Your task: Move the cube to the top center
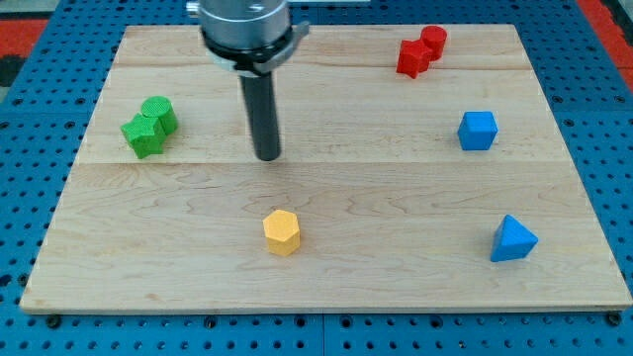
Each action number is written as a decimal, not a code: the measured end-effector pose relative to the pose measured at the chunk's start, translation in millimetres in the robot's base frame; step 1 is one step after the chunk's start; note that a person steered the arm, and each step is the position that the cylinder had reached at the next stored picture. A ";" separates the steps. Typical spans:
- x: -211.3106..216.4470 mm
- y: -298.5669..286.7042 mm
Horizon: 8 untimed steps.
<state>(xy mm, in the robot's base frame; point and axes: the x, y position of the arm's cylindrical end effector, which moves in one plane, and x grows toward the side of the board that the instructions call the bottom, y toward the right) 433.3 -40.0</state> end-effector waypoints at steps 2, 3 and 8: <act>17.8 182.4; 17.8 255.1; 16.8 288.1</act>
<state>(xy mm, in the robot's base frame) 450.0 248.1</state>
